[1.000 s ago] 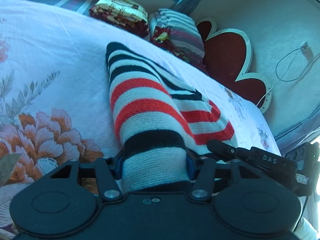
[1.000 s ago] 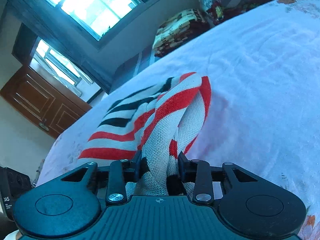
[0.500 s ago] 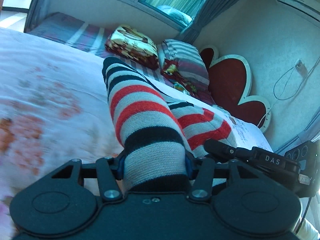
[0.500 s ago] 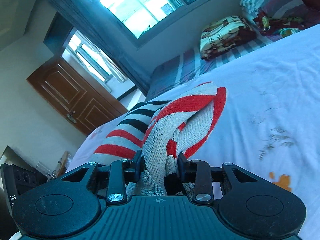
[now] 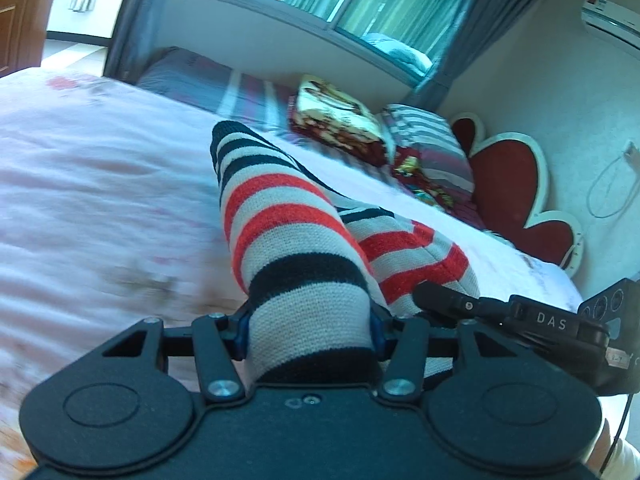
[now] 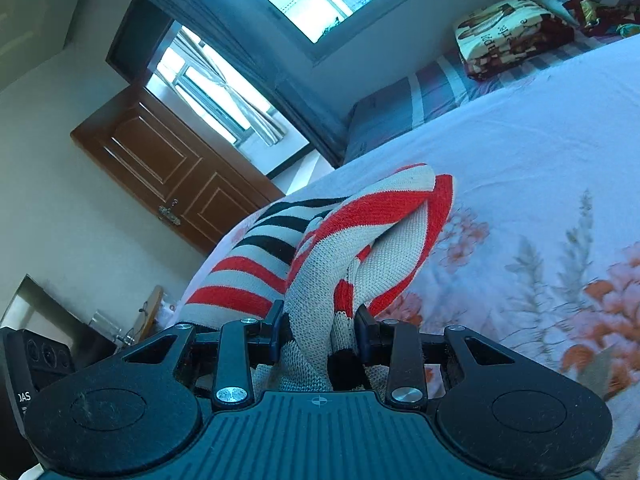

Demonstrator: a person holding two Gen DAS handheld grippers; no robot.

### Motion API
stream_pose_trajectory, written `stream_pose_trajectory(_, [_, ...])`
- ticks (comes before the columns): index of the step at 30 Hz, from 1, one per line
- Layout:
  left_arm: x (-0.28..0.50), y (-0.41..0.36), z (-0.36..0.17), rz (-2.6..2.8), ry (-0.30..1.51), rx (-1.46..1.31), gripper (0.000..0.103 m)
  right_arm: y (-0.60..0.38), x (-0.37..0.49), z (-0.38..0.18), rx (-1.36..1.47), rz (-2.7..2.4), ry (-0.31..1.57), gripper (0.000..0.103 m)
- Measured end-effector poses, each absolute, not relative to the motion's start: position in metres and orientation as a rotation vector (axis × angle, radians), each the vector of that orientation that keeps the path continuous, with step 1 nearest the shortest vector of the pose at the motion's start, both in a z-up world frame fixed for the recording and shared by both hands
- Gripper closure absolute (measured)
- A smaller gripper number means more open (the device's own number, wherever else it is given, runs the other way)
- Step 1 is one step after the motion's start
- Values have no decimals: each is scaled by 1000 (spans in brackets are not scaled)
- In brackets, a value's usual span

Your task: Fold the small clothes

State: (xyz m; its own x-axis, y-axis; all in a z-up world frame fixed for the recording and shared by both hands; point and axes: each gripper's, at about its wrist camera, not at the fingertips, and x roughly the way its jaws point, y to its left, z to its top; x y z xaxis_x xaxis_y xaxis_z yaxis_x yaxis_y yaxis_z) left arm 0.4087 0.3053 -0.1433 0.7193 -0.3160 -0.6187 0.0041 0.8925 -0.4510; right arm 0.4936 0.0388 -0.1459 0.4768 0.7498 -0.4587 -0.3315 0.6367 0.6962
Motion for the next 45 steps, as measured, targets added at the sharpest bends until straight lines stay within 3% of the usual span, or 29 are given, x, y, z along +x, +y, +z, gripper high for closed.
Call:
stream_pose_trajectory(5, [410, 335, -177, -130, 779, -420, 50, 58, 503, -177, 518, 682, 871, 68])
stream_pose_trajectory(9, [406, 340, -193, -143, 765, -433, 36, 46, 505, -198, 513, 668, 918, 68])
stream_pose_trajectory(15, [406, 340, -176, -120, 773, -406, 40, 46, 509, -187, 492, 656, 935, 66])
stream_pose_trajectory(20, [403, 352, -149, -84, 691, -396, 36, 32, 517, -175, 584, 597, 913, 44])
stream_pose_trajectory(25, [429, 349, -151, -66, 707, -406, 37, 34, 542, -174, 608, 571, 916, 44])
stream_pose_trajectory(27, [435, 348, -160, -55, 733, -425, 37, 43, 550, -172, 566, 558, 905, 85])
stream_pose_trajectory(28, [438, 347, -165, -38, 741, -424, 37, 46, 552, -171, 559, 553, 900, 93])
stream_pose_trajectory(37, [453, 338, -185, 8, 781, -441, 28, 58, 551, -189, 423, 458, 880, 93])
stream_pose_trajectory(45, [420, 340, -165, -17, 766, -393, 30, 47, 507, -141, 381, 512, 815, 93])
